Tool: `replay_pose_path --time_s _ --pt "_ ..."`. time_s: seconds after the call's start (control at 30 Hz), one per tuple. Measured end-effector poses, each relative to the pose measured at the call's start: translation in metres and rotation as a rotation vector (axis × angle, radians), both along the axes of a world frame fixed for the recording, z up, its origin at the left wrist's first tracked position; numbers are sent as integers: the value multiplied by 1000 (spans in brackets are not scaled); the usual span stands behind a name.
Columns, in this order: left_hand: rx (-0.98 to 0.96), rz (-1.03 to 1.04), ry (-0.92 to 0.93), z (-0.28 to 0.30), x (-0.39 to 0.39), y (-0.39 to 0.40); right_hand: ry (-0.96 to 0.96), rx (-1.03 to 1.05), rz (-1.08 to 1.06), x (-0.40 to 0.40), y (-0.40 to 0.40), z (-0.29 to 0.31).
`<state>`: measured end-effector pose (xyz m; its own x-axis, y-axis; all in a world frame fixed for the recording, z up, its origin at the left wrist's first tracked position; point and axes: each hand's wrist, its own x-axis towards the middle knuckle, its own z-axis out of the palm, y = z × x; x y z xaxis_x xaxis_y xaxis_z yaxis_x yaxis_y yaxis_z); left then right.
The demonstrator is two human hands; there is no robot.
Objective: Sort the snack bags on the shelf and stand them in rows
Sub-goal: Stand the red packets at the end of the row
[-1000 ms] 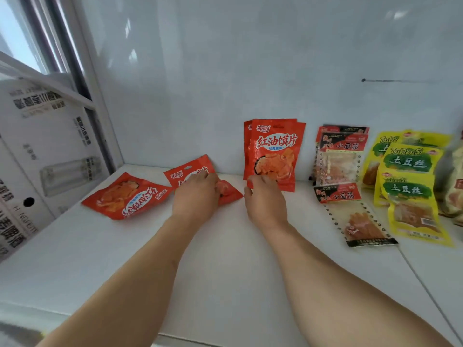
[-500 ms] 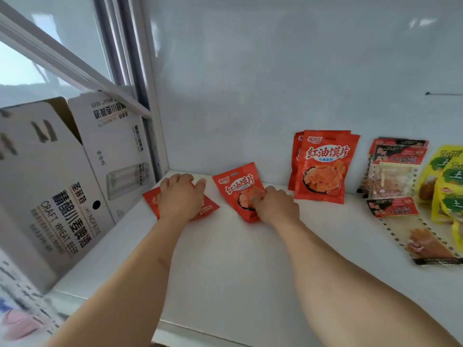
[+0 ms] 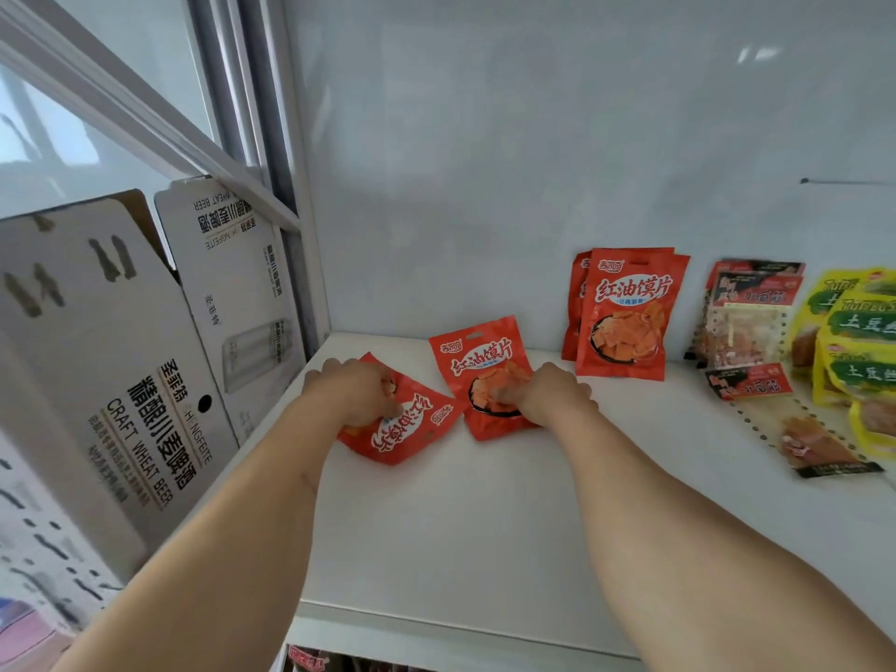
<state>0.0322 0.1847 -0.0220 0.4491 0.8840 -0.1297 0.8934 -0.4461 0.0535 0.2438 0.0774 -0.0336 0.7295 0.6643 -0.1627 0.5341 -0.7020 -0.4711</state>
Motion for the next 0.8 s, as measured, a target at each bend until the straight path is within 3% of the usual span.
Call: replay_pose_path --time_s 0.23,0.5,0.67,0.8 --pt "-96 -37 -143 1 -4 -14 155 112 -51 -1 1 -9" --pt "-154 58 -84 1 -10 -22 226 321 -66 -3 -9 -19" --pt "-160 0 -53 3 -18 -22 261 479 -86 2 -21 -23" --pt "-184 -42 -152 4 -22 -26 266 587 -125 3 -27 -26"
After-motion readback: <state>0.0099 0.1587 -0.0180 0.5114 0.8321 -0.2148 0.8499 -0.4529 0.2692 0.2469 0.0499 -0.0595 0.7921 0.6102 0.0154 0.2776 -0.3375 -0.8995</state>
